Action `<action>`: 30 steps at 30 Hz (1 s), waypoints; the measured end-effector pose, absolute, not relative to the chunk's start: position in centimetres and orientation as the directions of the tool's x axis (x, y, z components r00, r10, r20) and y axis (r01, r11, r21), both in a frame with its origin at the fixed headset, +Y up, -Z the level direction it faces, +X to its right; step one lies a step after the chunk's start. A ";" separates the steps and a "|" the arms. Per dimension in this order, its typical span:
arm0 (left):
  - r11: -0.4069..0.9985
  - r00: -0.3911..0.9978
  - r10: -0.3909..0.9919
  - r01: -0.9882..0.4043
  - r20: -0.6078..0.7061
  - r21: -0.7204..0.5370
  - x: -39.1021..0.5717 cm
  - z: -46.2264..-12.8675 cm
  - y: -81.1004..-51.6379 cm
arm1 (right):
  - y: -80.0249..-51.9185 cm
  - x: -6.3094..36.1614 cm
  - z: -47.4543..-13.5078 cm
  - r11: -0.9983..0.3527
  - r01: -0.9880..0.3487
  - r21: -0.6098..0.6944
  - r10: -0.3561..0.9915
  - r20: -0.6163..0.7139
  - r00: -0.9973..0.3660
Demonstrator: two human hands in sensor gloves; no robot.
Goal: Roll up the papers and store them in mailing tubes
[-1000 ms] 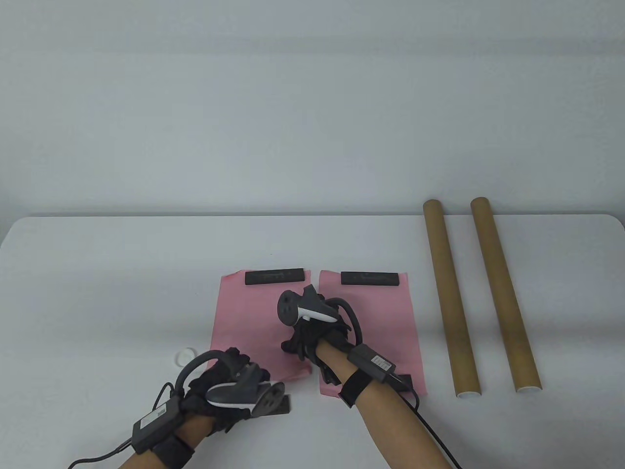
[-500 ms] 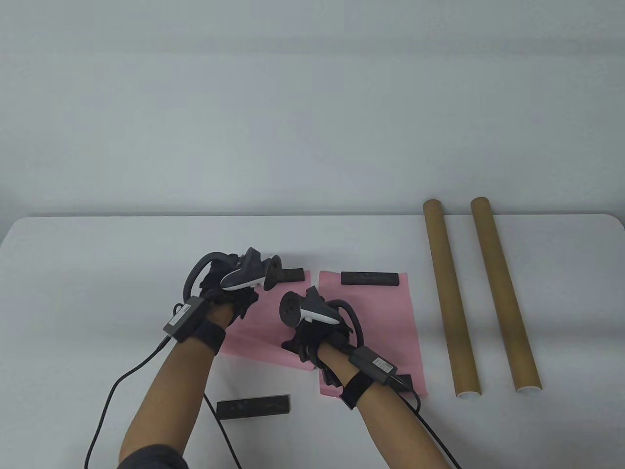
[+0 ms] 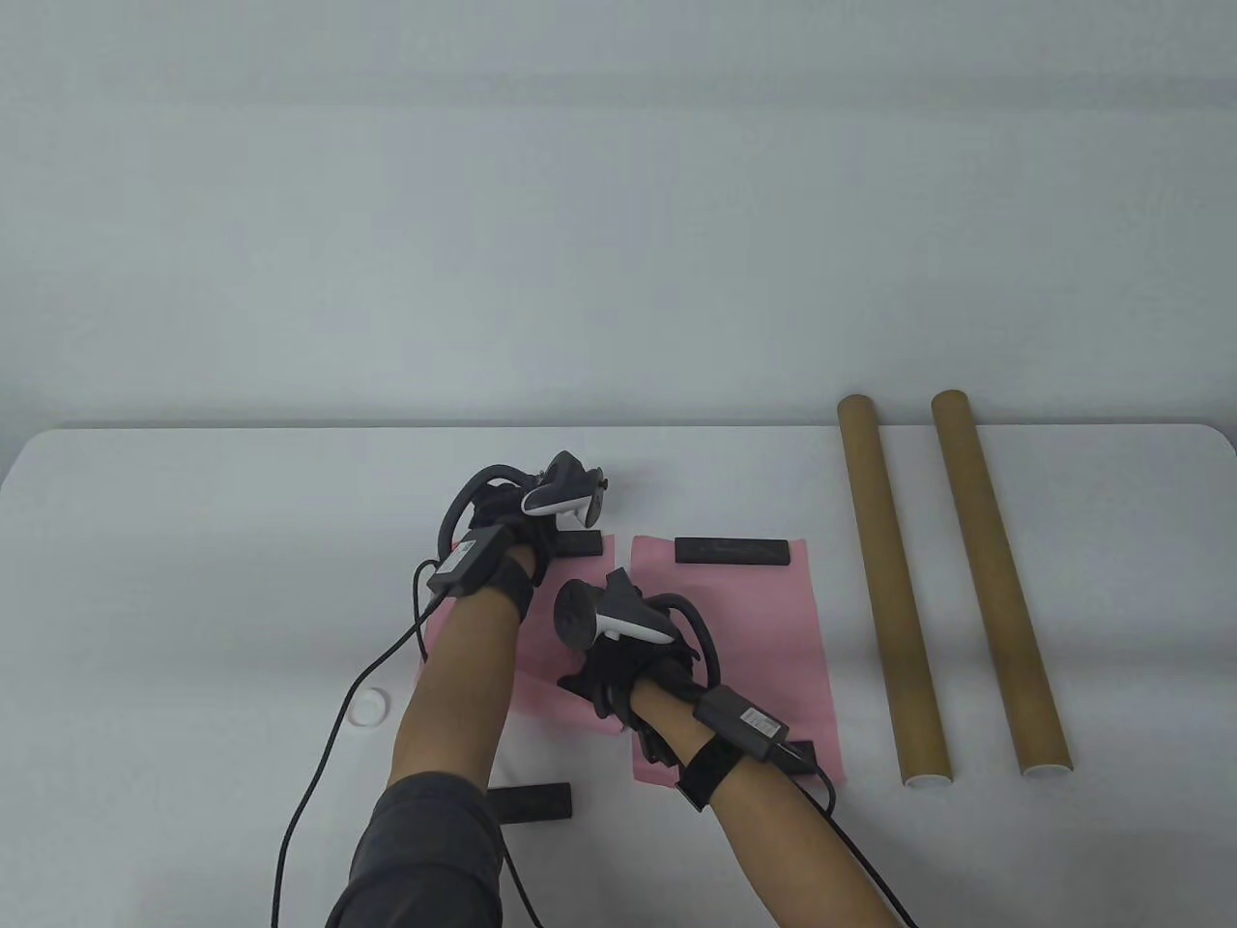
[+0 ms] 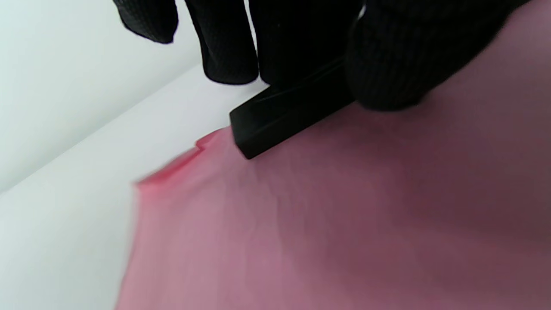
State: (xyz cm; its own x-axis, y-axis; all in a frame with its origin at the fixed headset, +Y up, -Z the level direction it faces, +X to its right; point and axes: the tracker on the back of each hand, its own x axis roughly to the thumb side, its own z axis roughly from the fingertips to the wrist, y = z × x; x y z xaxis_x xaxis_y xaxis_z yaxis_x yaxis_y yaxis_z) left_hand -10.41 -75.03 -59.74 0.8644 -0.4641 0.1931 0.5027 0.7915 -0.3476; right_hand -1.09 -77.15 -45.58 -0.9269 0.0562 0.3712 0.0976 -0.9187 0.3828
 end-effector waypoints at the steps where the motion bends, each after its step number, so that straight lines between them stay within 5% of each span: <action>1: 0.794 0.860 -0.468 0.511 0.206 -0.329 -10.3 -59.7 -75.1 | -77.2 -1.1 -45.6 -0.919 0.096 0.383 0.058 0.371 -0.927; 5: 0.790 0.835 -0.496 0.548 0.239 -0.276 -10.3 -59.5 -74.9 | -77.2 -1.1 -45.5 -0.918 0.098 0.383 0.056 0.372 -0.926; 17: 0.856 0.898 -0.433 0.435 0.074 -0.278 -10.9 -62.5 -74.2 | -77.3 -0.9 -45.5 -0.918 0.092 0.386 0.064 0.373 -0.926; 30: 0.881 0.920 -0.381 0.391 0.088 -0.268 -11.4 -62.4 -74.8 | -77.3 -0.9 -45.5 -0.916 0.085 0.391 0.075 0.375 -0.924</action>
State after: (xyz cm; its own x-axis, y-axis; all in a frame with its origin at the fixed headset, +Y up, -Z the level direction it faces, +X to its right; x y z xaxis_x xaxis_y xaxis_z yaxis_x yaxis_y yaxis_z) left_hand -11.42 -74.78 -62.44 0.9202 -0.3814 0.0882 0.3907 0.8806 -0.2681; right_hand -0.90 -77.34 -45.51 -0.9238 0.0751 0.3754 0.0846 -0.9163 0.3914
